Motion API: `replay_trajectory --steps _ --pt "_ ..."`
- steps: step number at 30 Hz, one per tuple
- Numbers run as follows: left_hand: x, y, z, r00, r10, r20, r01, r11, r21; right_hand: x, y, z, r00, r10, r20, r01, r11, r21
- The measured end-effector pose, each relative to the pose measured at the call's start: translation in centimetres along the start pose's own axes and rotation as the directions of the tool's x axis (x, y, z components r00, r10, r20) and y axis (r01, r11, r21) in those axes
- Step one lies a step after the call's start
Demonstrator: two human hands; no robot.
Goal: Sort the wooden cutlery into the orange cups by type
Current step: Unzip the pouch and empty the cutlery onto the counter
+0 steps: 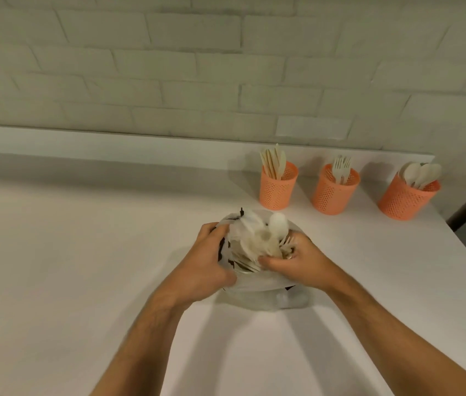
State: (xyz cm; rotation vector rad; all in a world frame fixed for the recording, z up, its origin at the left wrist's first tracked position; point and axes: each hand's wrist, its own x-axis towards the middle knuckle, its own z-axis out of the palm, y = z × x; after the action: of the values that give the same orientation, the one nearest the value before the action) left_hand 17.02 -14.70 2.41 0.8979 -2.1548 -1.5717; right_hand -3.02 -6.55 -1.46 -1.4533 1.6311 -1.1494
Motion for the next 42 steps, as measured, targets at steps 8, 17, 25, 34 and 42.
replay_trajectory --steps 8,17,25,34,42 --pt "0.3 0.0 0.6 1.0 -0.021 0.01 0.021 1.0 0.015 0.2 1.9 0.6 0.998 0.054 0.031 -0.059 0.981 0.185" --pt "0.5 0.3 0.9 1.0 -0.025 -0.015 0.025 1.0 0.018 0.7 1.4 0.3 0.996 0.026 0.084 0.003 0.946 -0.324" --pt "0.7 0.4 0.2 0.997 -0.067 -0.04 0.066 0.998 -0.012 -0.9 -2.7 -0.3 0.986 -0.052 -0.155 0.095 0.953 0.287" --pt "1.4 0.9 1.1 0.998 -0.053 -0.024 0.053 0.998 0.028 0.4 -3.2 -1.1 0.895 0.158 -0.418 0.16 0.761 0.629" --pt "1.4 1.7 1.2 1.0 0.007 0.017 -0.007 1.0 0.011 -0.9 -6.5 -4.5 0.82 0.176 -0.544 0.25 0.745 0.618"
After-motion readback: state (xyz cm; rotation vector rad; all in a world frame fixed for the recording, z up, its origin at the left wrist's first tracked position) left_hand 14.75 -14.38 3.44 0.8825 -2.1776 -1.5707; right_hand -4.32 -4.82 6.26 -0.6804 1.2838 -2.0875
